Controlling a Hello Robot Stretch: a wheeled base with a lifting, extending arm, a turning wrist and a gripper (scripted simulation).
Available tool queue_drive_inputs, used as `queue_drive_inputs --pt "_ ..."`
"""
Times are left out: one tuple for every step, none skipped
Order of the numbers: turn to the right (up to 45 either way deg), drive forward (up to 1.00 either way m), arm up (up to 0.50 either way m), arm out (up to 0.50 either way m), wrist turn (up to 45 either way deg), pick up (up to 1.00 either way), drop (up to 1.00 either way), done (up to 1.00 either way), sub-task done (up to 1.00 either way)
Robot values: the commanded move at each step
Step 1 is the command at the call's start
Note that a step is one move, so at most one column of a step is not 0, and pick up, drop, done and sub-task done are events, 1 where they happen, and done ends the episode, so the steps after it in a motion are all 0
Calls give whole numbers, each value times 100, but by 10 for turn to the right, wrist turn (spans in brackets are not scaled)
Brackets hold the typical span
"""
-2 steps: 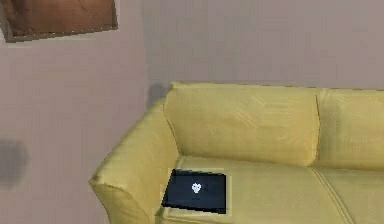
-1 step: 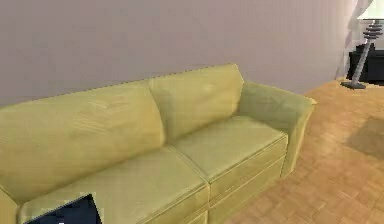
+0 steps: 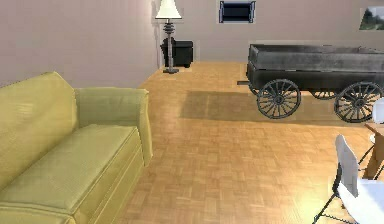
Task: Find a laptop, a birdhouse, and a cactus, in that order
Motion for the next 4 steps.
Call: queue_drive_inputs --pt "30 0 0 0 0 0 0 0 0" --pt "0 100 0 0 0 0 0 0 0" --pt "0 100 0 0 0 0 0 0 0" --pt "180 0 0 0 0 0 0 0 0"
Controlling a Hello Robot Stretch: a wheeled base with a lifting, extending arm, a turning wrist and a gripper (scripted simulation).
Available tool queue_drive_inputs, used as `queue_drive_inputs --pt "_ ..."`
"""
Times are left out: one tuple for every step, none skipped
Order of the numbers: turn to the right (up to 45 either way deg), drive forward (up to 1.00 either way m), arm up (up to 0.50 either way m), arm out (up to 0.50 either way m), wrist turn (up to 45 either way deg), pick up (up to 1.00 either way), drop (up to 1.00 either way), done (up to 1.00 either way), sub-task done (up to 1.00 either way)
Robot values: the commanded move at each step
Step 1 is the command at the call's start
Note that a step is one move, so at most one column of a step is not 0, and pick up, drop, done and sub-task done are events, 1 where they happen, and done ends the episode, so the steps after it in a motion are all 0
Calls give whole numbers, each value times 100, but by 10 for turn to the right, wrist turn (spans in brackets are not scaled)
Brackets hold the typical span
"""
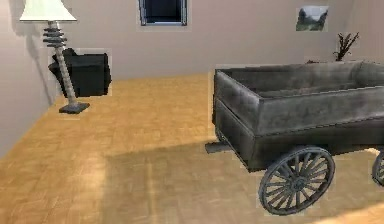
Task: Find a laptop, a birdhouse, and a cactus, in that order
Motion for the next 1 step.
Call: queue_drive_inputs --pt "0 10 0 0 0 0 0 0 0"
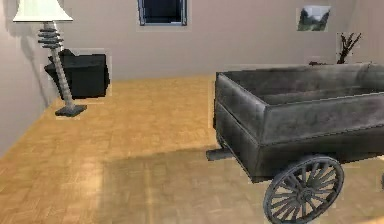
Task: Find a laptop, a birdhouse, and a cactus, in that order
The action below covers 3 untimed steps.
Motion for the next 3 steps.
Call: queue_drive_inputs --pt "-360 0 0 0 0 0 0 0 0" --pt "0 95 0 0 0 0 0 0 0" --pt "390 0 0 0 0 0 0 0 0"
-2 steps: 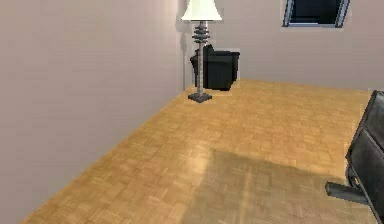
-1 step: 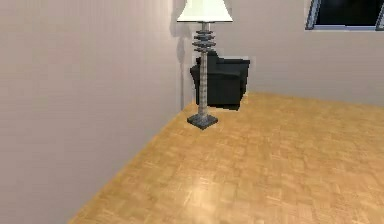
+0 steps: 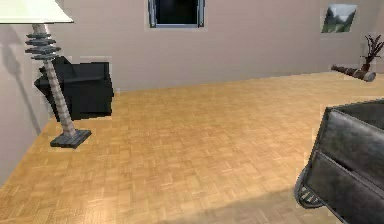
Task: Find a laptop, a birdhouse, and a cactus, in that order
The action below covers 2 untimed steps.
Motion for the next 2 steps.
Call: queue_drive_inputs --pt "0 100 0 0 0 0 0 0 0" --pt "450 0 0 0 0 0 0 0 0"
